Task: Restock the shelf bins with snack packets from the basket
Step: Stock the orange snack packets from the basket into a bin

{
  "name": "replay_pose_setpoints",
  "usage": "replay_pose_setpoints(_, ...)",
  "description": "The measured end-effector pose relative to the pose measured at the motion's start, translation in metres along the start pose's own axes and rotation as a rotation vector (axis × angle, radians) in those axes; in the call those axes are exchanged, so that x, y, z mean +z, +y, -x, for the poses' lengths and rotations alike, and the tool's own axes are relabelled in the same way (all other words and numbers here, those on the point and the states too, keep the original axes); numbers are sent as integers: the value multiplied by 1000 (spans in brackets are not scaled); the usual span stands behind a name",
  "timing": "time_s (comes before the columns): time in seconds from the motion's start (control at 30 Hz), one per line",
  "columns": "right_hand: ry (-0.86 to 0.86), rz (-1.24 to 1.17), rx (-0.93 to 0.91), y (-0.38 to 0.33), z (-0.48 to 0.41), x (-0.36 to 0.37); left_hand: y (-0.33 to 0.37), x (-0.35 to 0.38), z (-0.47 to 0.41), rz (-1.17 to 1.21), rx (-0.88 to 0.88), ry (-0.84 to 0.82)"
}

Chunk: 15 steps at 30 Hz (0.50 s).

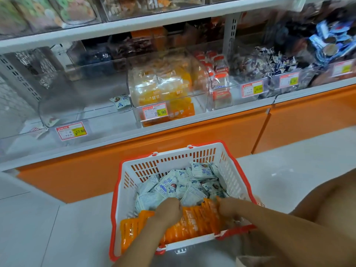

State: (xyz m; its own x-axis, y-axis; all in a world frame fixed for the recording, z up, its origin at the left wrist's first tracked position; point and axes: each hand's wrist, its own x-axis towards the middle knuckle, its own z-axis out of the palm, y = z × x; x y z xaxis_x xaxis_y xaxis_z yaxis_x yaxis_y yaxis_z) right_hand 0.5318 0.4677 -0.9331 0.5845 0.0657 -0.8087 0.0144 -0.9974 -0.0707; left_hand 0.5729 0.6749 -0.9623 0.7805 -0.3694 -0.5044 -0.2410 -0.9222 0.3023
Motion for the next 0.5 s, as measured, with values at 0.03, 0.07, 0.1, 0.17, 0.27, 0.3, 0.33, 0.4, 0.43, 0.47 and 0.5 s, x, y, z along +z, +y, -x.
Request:
replay_pose_setpoints(0.03, 67, 25, -24, -3, 2, -7, 1, -4, -1, 40, -14, 27)
replay_pose_setpoints(0.07, 134, 26, -31, -8, 5, -16, 5, -9, -1, 110, -29, 65)
replay_pose_setpoints(0.1, 196, 12, -30, -13, 7, -26, 12, -18, -1, 213, -45, 100)
replay_pose_setpoints(0.17, 330, 8, -32, -25, 7, -46, 29, -40, 3, 590, -102, 85)
replay_pose_setpoints(0.27, 538, -28, -64, -41, 12, -69, 47, -73, 8, 1281, -197, -119)
replay_pose_setpoints(0.3, 608, -58, -117, -44, 15, -74, 48, -83, 9, 1368, -176, -121)
replay_pose_setpoints(0.33, 644, -103, -185, -43, 18, -79, 47, -91, 11, 1400, -150, -97)
replay_pose_setpoints(0.4, 602, -310, -335, -37, 26, -91, 45, -108, 16, 1413, -84, -63)
replay_pose_setpoints(0.43, 556, -430, -397, -31, 31, -98, 43, -115, 18, 1409, -56, -65)
replay_pose_setpoints(0.47, 507, -524, -441, -26, 35, -105, 41, -120, 20, 1400, -28, -77)
replay_pose_setpoints(0.5, 461, -617, -473, -21, 41, -110, 40, -125, 22, 1380, 2, -99)
